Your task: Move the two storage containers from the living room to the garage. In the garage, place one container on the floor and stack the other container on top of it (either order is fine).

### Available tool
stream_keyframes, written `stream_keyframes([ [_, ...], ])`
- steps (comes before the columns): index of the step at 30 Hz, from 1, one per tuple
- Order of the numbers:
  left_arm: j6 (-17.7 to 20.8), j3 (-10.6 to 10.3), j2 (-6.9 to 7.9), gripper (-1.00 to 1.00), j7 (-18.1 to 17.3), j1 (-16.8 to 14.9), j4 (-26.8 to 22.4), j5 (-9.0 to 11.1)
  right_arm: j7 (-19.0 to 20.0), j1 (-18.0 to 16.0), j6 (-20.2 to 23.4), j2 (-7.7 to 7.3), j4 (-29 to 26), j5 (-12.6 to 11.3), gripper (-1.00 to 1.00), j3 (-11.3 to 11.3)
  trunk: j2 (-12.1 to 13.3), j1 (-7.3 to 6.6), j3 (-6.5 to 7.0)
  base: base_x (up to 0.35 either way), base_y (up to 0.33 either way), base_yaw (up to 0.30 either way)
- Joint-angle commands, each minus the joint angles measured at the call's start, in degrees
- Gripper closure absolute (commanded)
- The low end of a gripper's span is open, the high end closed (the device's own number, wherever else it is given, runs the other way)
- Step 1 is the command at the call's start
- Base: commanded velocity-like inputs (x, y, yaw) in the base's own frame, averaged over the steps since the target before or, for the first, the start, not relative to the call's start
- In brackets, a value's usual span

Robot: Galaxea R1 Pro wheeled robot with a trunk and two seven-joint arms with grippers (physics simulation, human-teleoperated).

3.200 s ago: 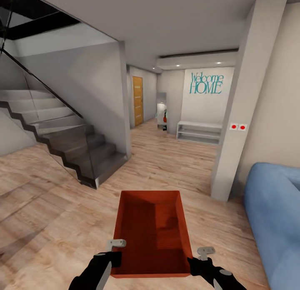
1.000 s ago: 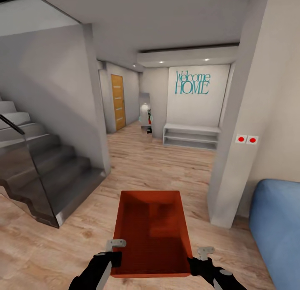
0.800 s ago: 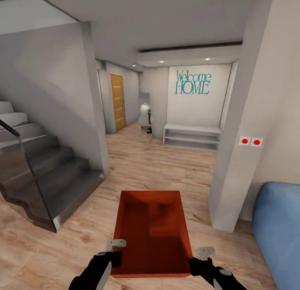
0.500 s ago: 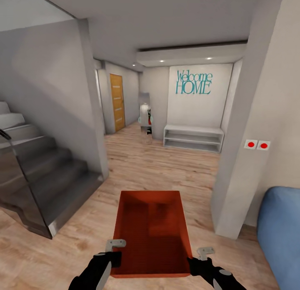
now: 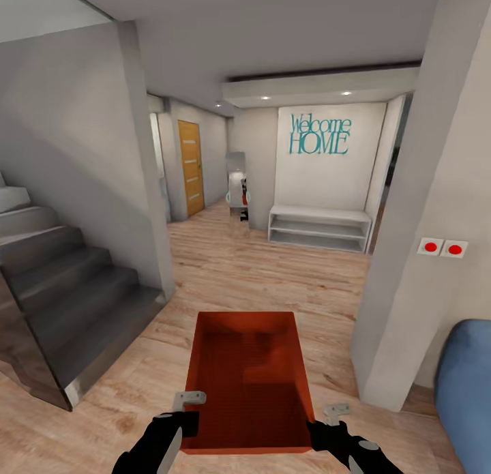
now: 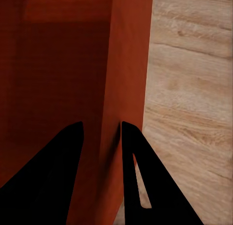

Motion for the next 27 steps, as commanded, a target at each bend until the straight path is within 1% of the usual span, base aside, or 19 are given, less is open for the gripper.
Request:
stream_keyframes([
  [1, 0.41, 3.84, -0.07, 1.00, 0.17, -0.05, -0.30, -2.13, 0.08, -0.03, -0.06, -0.08, 0.00, -0.65, 1.00, 0.23, -0.11, 0.06, -0.11, 0.327, 0.000, 0.000],
  [27, 0.41, 3.84, -0.04, 1.00, 0.17, -0.06, -0.30, -2.13, 0.17, -0.03, -0.15, -0.08, 0.00, -0.69, 1.00, 0.32, -0.11, 0.06, -0.11, 0.327, 0.000, 0.000],
])
